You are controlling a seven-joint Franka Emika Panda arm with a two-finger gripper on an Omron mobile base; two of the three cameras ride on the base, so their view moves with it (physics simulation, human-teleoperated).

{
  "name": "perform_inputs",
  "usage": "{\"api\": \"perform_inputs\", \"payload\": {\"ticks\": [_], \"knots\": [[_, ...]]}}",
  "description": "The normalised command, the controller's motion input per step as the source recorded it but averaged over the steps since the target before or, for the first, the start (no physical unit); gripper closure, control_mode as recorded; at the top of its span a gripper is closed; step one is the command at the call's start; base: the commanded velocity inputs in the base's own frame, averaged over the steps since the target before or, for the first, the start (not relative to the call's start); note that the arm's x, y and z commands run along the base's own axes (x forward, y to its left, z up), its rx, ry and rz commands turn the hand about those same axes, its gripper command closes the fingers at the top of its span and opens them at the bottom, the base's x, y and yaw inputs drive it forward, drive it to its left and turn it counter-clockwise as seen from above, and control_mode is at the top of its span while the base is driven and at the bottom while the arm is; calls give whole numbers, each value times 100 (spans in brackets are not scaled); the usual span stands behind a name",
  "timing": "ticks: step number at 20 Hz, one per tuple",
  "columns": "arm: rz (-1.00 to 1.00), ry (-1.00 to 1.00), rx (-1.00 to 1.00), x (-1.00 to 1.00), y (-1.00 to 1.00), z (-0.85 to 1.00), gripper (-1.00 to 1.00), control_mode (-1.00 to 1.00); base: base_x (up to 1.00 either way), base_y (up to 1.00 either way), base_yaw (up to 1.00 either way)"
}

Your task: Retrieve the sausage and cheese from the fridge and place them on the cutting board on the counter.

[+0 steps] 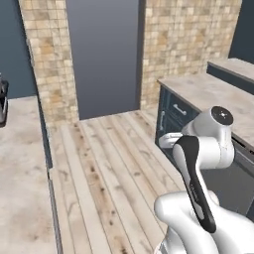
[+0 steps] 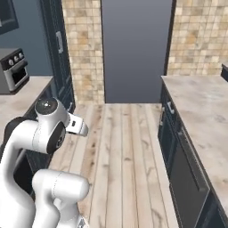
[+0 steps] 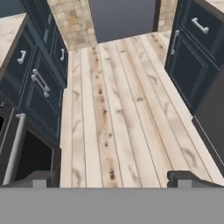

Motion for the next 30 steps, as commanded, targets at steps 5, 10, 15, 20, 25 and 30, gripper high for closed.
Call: {"api": "perform_inputs", "payload": {"ticks": [5, 10, 15, 20, 25, 30], "knots": [[0, 0, 0, 0, 0, 0, -100, 100, 100, 42, -21], [0, 0, 0, 0, 0, 0, -100, 100, 100, 1, -28], [0, 0, 0, 0, 0, 0, -100, 100, 100, 6, -27], [0, 0, 0, 0, 0, 0, -100, 100, 100, 35, -21], [0, 0, 0, 0, 0, 0, -100, 100, 100, 36, -22], [0, 0, 0, 0, 0, 0, -100, 100, 100, 12, -32]]}}
